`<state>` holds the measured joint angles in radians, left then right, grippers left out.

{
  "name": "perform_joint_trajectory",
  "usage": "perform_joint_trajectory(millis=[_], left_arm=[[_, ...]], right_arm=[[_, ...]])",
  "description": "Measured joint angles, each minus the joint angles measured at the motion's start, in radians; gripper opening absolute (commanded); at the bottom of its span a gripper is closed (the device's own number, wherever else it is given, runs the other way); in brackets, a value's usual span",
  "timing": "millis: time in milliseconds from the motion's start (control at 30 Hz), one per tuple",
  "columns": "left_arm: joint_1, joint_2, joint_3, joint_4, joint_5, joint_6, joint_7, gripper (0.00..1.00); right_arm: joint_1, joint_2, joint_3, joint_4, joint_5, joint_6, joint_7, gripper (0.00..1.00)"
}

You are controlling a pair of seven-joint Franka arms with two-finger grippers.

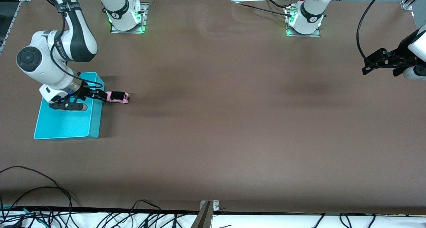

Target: Wind and store pink jeep toy

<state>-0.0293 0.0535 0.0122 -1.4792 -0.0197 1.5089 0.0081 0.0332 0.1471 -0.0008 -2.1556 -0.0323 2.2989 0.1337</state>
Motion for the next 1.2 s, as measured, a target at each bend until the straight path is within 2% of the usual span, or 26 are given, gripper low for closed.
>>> perform_joint_trajectory(millis=[200,367,800,1200], left_arm=[[0.0,0.003,0.0,0.007,0.0,0.0,0.0,1.0],[0.0,0.004,0.0,0.008,0.0,0.0,0.0,1.0],[0.001,0.006,0.002,0.009,0.0,0.0,0.0,1.0],[0.001,0.008,0.002,0.009,0.0,0.0,0.0,1.0]], right_arm=[[0.0,0.005,0.024,-0.025,0.0,0.019,0.27,1.0],[0.001,0.016,0.039,-0.037,0.0,0.048,0.411,1.0],[0.0,0.06,0.039,-0.071,0.0,0.162,0.845,1.0],[0.0,0.089,0.039,-0.09,0.0,0.182,1.159,1.0]])
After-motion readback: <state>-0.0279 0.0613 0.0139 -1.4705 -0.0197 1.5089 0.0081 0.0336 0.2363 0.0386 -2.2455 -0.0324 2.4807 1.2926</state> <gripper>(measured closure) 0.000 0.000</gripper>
